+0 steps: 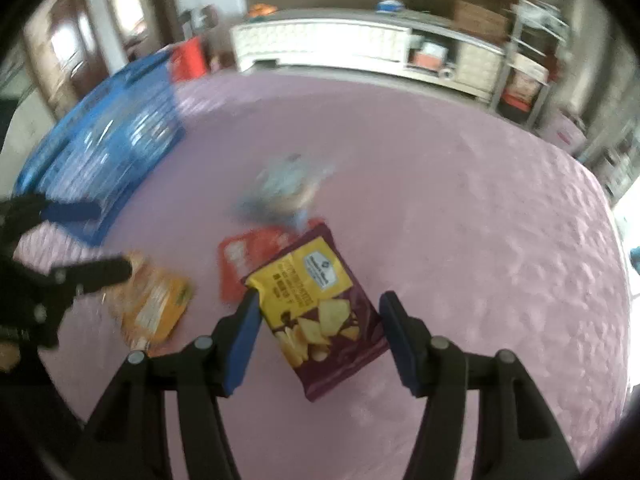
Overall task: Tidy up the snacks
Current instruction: 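Lift the chip bag with the right gripper while the left grasps the clear striped cookie bag, then carry the cookie bag and chip bag over the blue basket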
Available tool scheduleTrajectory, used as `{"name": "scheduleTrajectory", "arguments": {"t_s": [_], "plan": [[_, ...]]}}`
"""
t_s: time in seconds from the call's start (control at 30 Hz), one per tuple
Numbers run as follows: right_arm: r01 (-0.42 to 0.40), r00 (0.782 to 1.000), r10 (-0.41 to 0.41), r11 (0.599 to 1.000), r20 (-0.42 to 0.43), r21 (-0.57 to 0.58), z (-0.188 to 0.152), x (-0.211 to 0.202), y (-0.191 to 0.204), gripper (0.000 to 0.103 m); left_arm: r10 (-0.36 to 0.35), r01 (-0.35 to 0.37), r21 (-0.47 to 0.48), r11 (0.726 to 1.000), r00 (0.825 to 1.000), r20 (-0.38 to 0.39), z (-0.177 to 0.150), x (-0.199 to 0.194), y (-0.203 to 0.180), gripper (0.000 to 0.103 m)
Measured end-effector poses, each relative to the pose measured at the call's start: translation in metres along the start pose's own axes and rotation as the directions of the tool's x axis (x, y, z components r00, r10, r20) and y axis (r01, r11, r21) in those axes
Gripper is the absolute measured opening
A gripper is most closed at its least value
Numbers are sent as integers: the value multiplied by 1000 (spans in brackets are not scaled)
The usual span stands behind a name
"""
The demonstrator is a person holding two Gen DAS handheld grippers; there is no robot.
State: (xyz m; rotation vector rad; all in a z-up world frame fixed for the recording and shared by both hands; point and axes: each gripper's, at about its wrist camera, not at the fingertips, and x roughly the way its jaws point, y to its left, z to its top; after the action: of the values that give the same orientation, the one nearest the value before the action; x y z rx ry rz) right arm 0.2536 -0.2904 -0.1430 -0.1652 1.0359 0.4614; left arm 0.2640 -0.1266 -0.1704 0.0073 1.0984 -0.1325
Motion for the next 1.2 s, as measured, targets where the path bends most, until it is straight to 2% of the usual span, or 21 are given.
{"name": "scheduleTrajectory", "arguments": {"t_s": [0.2,0.37,0.6,0.73,0.8,0.9,0.97,1.07,1.1,1.2], "plan": [[47,997,-53,993,54,109,31,4,-23,64,-12,12,-18,1000,999,-30,39,30,-13,84],[83,991,-96,987,91,138,37,13,-32,64,-5,5,-9,1000,999,-41,64,53,-24,84],[133,988,-144,976,53,174,31,23,-54,64,6,-5,10,1000,998,-69,90,91,-40,84],[166,982,-178,971,57,171,31,22,-57,64,23,-21,24,1000,996,-88,99,111,-50,84],[172,982,-183,972,56,161,31,22,-57,64,26,-22,36,999,992,-120,99,121,-54,70],[162,984,-172,972,43,172,31,23,-60,64,40,-38,22,999,991,-126,98,127,-52,57],[153,986,-163,969,32,191,30,24,-64,64,39,-37,24,999,993,-116,99,125,-53,52],[160,984,-171,969,42,190,30,19,-63,64,-5,9,40,999,996,-93,93,116,-55,52],[150,986,-161,970,48,189,30,17,-62,64,3,1,43,999,996,-85,91,112,-53,51],[113,990,-128,974,64,197,25,7,-54,64,-6,7,8,1000,998,-60,84,92,-45,51]]}}
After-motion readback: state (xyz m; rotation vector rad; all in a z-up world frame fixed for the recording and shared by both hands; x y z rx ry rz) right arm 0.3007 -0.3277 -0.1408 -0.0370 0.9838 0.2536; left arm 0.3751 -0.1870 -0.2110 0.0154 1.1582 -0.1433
